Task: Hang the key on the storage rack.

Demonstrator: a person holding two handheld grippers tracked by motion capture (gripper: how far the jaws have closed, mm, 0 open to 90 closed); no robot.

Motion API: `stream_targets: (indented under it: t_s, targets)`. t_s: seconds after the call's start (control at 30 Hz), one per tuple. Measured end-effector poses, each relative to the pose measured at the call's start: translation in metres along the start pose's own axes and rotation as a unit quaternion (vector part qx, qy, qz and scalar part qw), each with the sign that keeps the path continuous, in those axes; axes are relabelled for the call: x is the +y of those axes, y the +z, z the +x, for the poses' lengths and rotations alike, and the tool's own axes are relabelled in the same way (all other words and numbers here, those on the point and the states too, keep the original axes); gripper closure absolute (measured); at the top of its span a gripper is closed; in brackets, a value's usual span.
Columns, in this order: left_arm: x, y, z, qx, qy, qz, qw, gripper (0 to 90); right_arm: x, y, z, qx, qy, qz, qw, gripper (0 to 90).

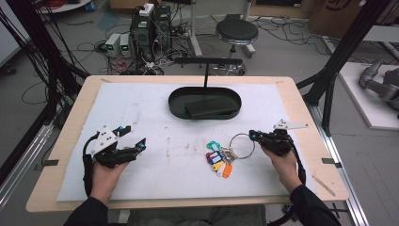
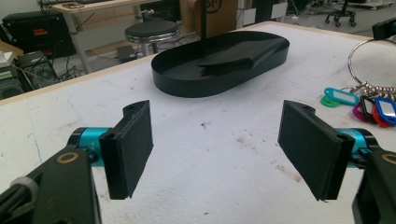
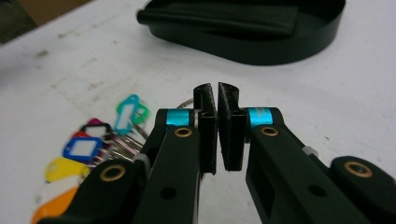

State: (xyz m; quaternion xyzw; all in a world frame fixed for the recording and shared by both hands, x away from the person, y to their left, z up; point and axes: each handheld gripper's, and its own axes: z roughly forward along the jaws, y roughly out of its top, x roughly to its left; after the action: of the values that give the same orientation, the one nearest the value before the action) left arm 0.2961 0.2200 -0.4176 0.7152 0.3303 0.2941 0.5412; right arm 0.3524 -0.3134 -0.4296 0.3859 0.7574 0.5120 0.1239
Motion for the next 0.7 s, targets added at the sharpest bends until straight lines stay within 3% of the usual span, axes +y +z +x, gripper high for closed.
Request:
stream_targets:
  t_s: [0.1,0.27,0.5,0.7]
  targets:
    - [0.0,0.001,0.0,-0.002,0.001,0.0,1.0,26.3,0.002,0.0,0.004,0.015,0.006,-0.011,0.9998,87.2]
    - [0.001,0.002,-0.002,-0.005,0.002,-0.001,1.0,26.3,0.002,0.004,0.01,0.036,0.01,0.001,0.9993,84.7]
    - [0.001,0.001,-0.002,-0.008,0.003,0.0,1.0,26.3,0.002,0.005,0.01,0.036,0.012,0.022,0.999,86.1]
    - [0.001,0.0,-0.002,-0.008,0.003,-0.001,1.0,26.3,0.009,0.004,0.014,0.048,-0.007,0.016,0.9987,87.4]
